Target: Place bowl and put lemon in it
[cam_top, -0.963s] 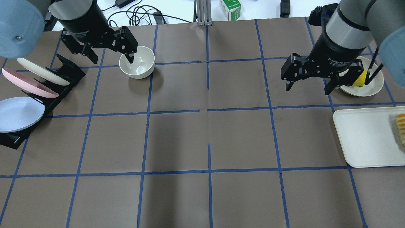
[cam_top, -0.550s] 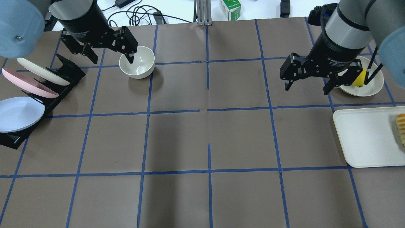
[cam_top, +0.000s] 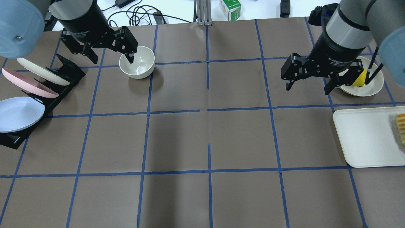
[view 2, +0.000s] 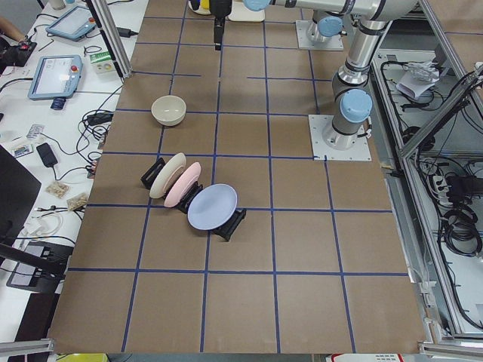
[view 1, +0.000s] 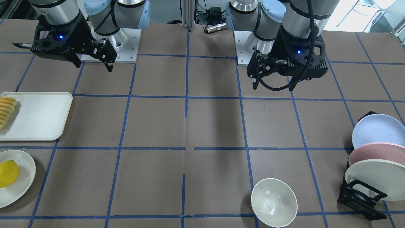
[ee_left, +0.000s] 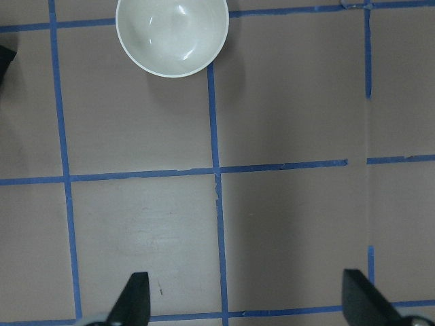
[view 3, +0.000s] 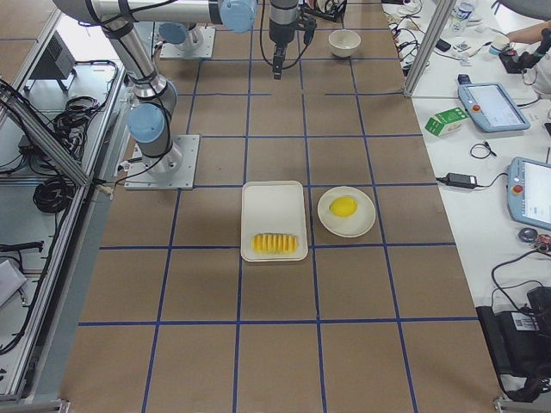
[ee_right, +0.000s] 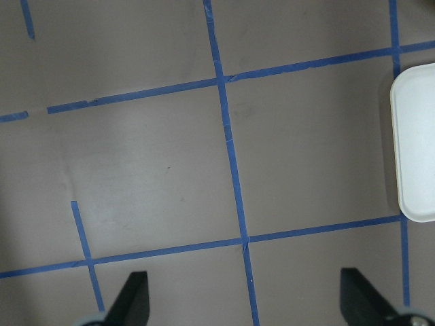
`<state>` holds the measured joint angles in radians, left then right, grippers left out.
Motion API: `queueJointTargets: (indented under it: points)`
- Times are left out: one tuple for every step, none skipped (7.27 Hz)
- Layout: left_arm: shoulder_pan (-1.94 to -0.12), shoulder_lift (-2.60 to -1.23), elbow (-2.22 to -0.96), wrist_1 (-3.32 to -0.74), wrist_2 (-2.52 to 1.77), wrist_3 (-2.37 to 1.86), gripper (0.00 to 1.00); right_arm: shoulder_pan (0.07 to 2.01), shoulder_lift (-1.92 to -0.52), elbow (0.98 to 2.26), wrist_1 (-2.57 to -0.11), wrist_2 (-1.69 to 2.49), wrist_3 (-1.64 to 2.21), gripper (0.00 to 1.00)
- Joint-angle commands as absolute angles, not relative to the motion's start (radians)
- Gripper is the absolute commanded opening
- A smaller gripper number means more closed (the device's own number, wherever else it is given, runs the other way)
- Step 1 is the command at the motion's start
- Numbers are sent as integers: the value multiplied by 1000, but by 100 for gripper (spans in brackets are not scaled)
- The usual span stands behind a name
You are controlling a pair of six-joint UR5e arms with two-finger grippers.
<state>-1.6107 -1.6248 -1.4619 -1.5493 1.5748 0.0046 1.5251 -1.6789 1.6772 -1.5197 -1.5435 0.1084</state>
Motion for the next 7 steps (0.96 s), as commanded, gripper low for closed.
queueJointTargets:
  points:
    - [-1612,-1624,-1462,-1549,1575,5,100,1475,-1674,1689,-1490,-1575,101,100]
    - [-1612,-1624,-1460,-1549,1575,5,100,1397,-1669,1733,-1530,-1572,50,100]
    - [-1612,-1624,-1460,-1549,1574,5,100,1306,-1658,1761,-1625,-1574,-62,100]
    - [-1612,-1624,-1460,-1549,1574,5,100,1246,-1655,1764,-1656,-1574,-130,100]
    - [-1612,-1624,-1460,-1549,1575,5,100,1226,-1637,1766,-1661,-1571,-182,100]
    - [-1612,-1624,-1460,-1549,1575,5,100,1212,-1599,1756,-1711,-1574,-198,100]
    - [-1612,-1624,-1460,-1549,1575,5,100,1181,-1559,1758,-1767,-1571,-234,100]
